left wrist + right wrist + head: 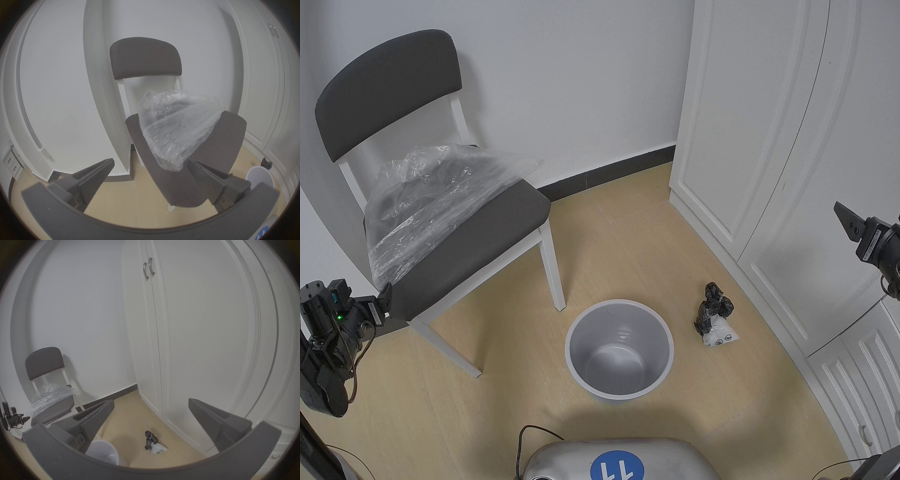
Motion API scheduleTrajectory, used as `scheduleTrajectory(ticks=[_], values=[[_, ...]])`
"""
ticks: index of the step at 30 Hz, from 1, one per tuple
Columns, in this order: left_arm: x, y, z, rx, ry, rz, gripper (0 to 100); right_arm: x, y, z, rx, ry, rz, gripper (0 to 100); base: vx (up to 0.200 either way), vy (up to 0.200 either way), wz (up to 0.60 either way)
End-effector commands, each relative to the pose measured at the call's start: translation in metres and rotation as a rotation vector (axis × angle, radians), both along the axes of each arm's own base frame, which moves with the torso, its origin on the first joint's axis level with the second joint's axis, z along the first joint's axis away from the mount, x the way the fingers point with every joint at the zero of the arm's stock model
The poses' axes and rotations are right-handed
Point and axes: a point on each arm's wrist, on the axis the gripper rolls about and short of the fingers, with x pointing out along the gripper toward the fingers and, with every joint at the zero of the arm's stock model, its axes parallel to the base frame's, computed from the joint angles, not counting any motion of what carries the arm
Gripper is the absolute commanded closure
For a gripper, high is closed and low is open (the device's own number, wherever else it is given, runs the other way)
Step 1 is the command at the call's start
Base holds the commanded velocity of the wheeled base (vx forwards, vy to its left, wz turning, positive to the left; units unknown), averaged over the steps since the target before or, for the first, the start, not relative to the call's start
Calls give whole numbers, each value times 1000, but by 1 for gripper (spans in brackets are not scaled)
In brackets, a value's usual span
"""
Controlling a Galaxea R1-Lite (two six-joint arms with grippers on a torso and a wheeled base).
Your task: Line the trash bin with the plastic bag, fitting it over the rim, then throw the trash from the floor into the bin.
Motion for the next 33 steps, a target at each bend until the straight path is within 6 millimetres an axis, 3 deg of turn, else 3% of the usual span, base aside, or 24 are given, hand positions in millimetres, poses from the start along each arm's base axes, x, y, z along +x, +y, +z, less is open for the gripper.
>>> scheduleTrajectory(ticks=[1,13,33], values=[[8,1,0,-15,-14,0,0,1,0,0,0,2,3,0,0,0,0],[24,-9,-2,-32,-33,41,0,1,1,-1,-1,3,3,0,0,0,0],[38,-6,-1,-21,-59,68,0,1,1,0,2,-3,4,0,0,0,0]])
